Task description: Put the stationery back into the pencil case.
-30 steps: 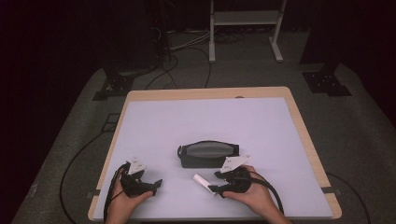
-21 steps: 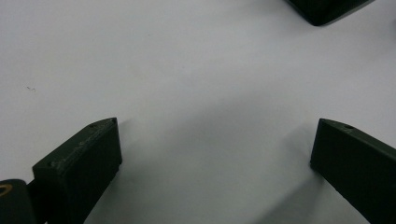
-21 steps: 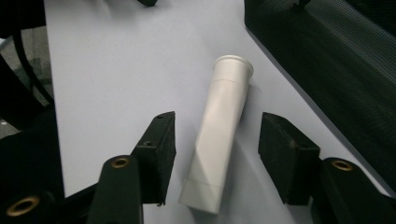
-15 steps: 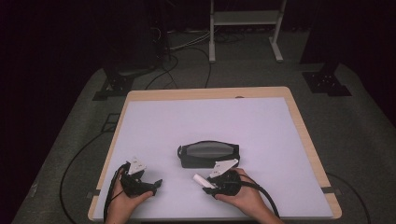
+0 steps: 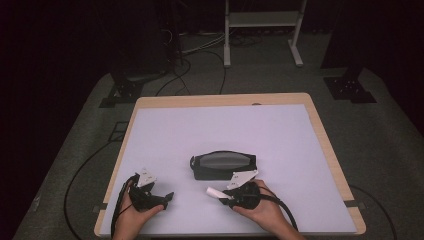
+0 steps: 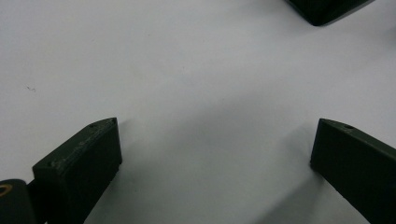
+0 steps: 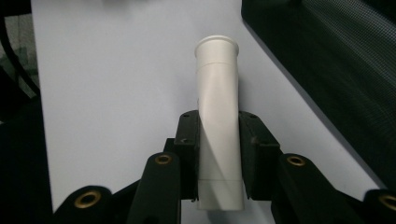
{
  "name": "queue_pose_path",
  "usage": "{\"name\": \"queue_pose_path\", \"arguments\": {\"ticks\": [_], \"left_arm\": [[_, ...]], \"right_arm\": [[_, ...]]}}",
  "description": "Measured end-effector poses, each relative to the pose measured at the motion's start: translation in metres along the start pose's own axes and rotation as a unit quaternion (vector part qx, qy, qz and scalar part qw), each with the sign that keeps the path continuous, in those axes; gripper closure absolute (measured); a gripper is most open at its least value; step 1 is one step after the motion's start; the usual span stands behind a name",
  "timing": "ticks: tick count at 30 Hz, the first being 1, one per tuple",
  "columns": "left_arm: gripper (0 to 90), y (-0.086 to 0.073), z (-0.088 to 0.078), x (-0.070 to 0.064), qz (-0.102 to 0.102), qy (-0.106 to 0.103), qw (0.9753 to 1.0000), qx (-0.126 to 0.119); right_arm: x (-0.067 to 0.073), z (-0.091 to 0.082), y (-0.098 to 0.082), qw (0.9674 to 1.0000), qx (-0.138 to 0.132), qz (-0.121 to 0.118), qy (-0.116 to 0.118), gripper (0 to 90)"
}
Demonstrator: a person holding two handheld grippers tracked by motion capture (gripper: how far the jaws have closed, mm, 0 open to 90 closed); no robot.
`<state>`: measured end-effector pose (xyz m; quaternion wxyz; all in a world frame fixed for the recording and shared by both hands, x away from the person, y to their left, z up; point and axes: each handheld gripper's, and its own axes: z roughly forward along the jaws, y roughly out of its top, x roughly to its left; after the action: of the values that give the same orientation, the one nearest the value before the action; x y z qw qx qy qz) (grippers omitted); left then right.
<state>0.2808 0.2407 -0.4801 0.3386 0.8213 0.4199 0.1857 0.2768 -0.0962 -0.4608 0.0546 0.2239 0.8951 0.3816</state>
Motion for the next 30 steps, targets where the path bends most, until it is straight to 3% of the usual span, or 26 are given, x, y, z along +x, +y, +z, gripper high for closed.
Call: {"name": "queue_pose_path", "arguments": {"ticks": [6, 14, 24, 30], "left_arm": [[1.1, 0.0, 0.0, 0.0, 0.0, 0.0, 1.0, 0.0], [1.1, 0.0, 0.0, 0.0, 0.0, 0.0, 1.0, 0.001], [1.1, 0.0, 0.0, 0.0, 0.0, -0.001, 1.0, 0.0], [1.1, 0.0, 0.0, 0.0, 0.0, -0.001, 1.0, 0.0]], "right_arm": [[-0.003, -0.014, 0.004, 0.9997, -0.016, 0.004, 0.016, 70.1], [-0.007, -0.034, 0.013, 0.9993, -0.033, -0.001, 0.018, 70.2], [-0.02, -0.06, 0.029, 0.9978, -0.065, 0.003, 0.01, 70.2], [-0.031, -0.065, 0.037, 0.9976, -0.069, -0.001, 0.001, 70.2]]}}
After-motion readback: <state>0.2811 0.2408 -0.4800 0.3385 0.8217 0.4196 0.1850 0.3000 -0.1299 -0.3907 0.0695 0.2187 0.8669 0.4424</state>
